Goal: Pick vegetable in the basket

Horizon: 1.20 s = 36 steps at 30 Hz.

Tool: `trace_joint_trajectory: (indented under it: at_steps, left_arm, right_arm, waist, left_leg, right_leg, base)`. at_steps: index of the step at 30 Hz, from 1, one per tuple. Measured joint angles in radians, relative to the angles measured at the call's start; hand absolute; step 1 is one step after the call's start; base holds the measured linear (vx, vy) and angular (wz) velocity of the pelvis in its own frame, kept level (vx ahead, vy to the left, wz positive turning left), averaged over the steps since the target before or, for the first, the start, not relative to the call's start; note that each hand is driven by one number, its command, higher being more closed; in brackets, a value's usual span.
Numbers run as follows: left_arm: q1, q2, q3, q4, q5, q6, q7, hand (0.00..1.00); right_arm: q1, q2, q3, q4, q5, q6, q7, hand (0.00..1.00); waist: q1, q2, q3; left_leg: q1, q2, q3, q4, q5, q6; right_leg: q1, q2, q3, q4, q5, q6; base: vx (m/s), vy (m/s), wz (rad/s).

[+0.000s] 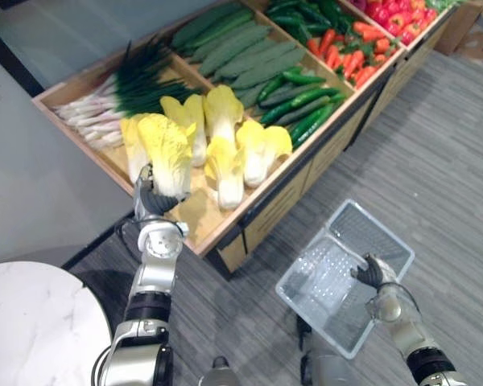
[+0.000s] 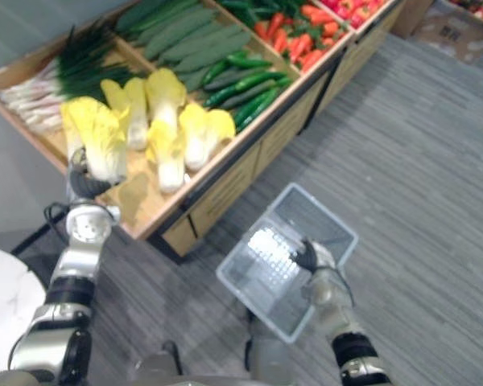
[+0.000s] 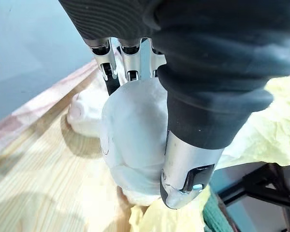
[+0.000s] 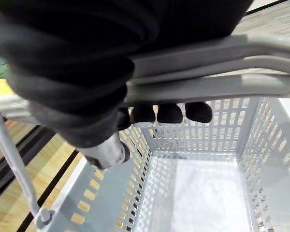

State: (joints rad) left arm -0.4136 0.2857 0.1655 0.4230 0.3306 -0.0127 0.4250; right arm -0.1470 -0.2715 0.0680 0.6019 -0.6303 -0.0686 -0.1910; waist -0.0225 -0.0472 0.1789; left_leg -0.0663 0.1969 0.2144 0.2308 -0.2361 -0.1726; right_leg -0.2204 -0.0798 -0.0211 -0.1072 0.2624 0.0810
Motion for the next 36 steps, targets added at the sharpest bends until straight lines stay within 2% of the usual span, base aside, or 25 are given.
trace_joint_trajectory:
  at_steps: [5, 10, 12, 15, 20, 25, 27, 30, 36]
  left_arm:
    - [0.064, -0.005, -0.001, -0.088, 0.034, -0.001, -0.018, 1.0]
    - [0.102, -0.005, -0.035, -0.207, 0.045, -0.026, -0.062, 1.0]
    - [0.134, -0.002, -0.069, -0.29, 0.046, -0.054, -0.092, 1.0]
    - [0.15, 0.014, -0.13, -0.347, 0.046, -0.084, -0.135, 1.0]
    - [0.198, 0.044, -0.219, -0.446, 0.035, -0.136, -0.214, 1.0]
    - [0.226, 0.027, -0.335, -0.458, 0.026, -0.151, -0.268, 1.0]
    - [0.227, -0.001, -0.401, -0.452, 0.026, -0.151, -0.283, 1.0]
    - [0.227, -0.053, -0.456, -0.414, 0.026, -0.151, -0.307, 1.0]
    - [0.238, -0.086, -0.546, -0.34, 0.026, -0.144, -0.357, 1.0]
  right_arm:
    - [0.004, 0.001, -0.024, 0.003, 0.001, 0.003, 0.004, 1.0]
    - [0.002, -0.01, -0.029, 0.004, 0.002, 0.008, 0.029, 1.0]
    - [-0.014, -0.021, -0.029, 0.012, 0.003, 0.014, 0.043, 1.0]
    - [-0.059, -0.037, -0.028, 0.06, 0.018, 0.017, 0.051, 1.0]
    - [-0.136, -0.046, -0.017, 0.122, 0.023, 0.022, 0.076, 1.0]
    - [-0.171, -0.048, -0.001, 0.129, 0.077, 0.043, 0.1, 1.0]
    - [-0.182, -0.048, 0.021, 0.129, 0.115, 0.044, 0.114, 1.0]
    - [-0.191, -0.048, 0.025, 0.129, 0.155, 0.046, 0.148, 1.0]
    - [-0.23, -0.07, 0.055, 0.107, 0.25, 0.065, 0.209, 1.0]
  waist:
    - [0.001, 0.018, -0.027]
    - [0.005, 0.035, -0.041]
    - [0.008, 0.039, -0.057]
    - [0.022, 0.041, -0.067]
    - [0.029, 0.048, -0.077]
    - [0.029, 0.055, -0.082]
    - [0.028, 0.055, -0.082]
    - [0.027, 0.054, -0.082]
    - [0.024, 0.054, -0.082]
  left_leg:
    - [0.001, -0.001, -0.005, 0.0, 0.008, -0.001]
    - [0.004, 0.006, -0.013, -0.003, 0.014, -0.005]
    - [0.006, 0.005, -0.013, -0.003, 0.014, -0.005]
    - [0.019, 0.005, -0.012, -0.003, 0.013, -0.005]
    - [0.025, 0.004, -0.01, -0.001, 0.014, -0.005]
    - [0.026, 0.004, -0.009, -0.001, 0.013, -0.005]
    - [0.03, 0.004, -0.007, -0.001, 0.013, -0.005]
    - [0.034, 0.005, -0.003, 0.0, 0.013, -0.006]
    - [0.051, 0.011, 0.024, 0.0, 0.006, -0.009]
  right_leg:
    - [0.004, -0.005, -0.009, 0.0, -0.011, -0.006]
    - [0.015, -0.001, -0.026, 0.0, -0.012, -0.008]
    - [0.02, -0.002, -0.027, 0.0, -0.012, -0.008]
    - [0.033, -0.002, -0.025, 0.0, -0.012, -0.008]
    - [0.033, -0.002, -0.024, 0.0, -0.012, -0.008]
    - [0.033, -0.002, -0.023, 0.0, -0.012, -0.008]
    - [0.033, -0.001, -0.019, 0.0, -0.012, -0.008]
    - [0.033, 0.001, -0.011, 0.0, -0.012, -0.008]
    - [0.033, 0.013, 0.013, 0.0, -0.013, -0.007]
  base:
    - [-0.03, -0.003, 0.02]
    - [0.0, -0.016, 0.06]
    - [0.0, 0.0, 0.0]
    - [0.0, 0.0, 0.0]
    - [0.0, 0.0, 0.0]
    - [0.0, 0.0, 0.0]
    - [0.01, 0.003, -0.05]
    - [0.02, 0.002, -0.07]
    - [0.02, -0.004, -0.13]
